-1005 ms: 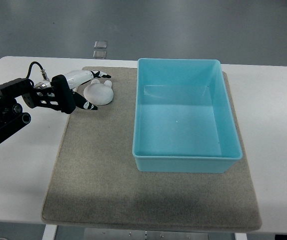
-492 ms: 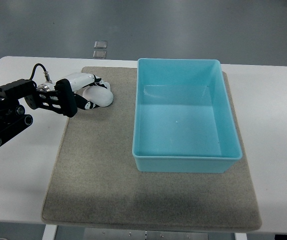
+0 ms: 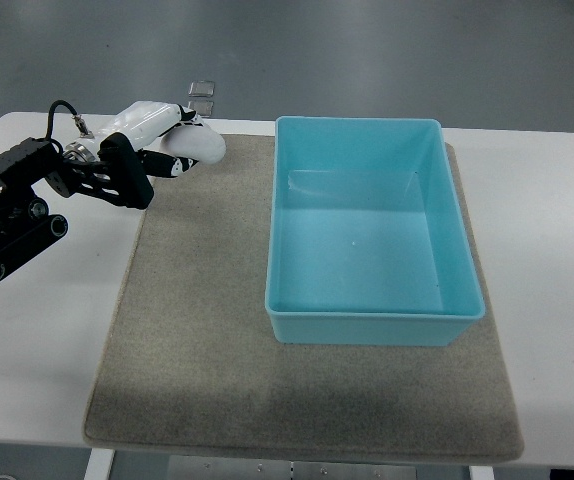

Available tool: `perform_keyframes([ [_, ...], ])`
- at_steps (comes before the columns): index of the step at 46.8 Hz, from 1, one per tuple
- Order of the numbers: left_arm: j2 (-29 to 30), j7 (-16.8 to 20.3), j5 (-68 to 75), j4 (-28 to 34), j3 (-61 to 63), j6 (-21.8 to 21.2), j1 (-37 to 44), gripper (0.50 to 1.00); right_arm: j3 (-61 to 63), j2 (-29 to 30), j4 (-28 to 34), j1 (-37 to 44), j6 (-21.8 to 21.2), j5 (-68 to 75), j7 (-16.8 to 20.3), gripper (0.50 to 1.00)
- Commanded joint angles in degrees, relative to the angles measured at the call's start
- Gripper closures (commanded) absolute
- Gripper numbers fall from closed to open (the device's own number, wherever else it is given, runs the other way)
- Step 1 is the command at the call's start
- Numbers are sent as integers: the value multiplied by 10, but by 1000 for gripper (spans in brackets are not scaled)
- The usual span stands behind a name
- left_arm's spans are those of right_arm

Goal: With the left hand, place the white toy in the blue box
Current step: 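Lift the toy and carry it over the blue box with the left hand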

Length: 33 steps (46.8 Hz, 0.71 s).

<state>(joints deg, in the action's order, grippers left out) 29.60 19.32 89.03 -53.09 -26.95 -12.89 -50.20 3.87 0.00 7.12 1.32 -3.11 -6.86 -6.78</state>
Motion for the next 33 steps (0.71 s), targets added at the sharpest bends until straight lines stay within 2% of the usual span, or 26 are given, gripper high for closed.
perform_keyframes([
  [1, 1, 4, 0, -45, -13, -3, -11, 1000, 0, 0, 0, 0, 0, 0, 0, 564],
  [11, 14, 19, 6, -197, -32, 11, -26, 1000, 0, 0, 0, 0, 0, 0, 0, 564],
  [16, 9, 32, 9, -220, -28, 30, -24, 1000, 0, 0, 0, 0, 0, 0, 0, 564],
  [24, 4, 49, 11, -238, 2, 87, -25, 1000, 0, 0, 0, 0, 0, -1, 0, 564],
  [33, 3, 50, 11, -238, 43, 92, -30, 1000, 0, 0, 0, 0, 0, 0, 0, 564],
])
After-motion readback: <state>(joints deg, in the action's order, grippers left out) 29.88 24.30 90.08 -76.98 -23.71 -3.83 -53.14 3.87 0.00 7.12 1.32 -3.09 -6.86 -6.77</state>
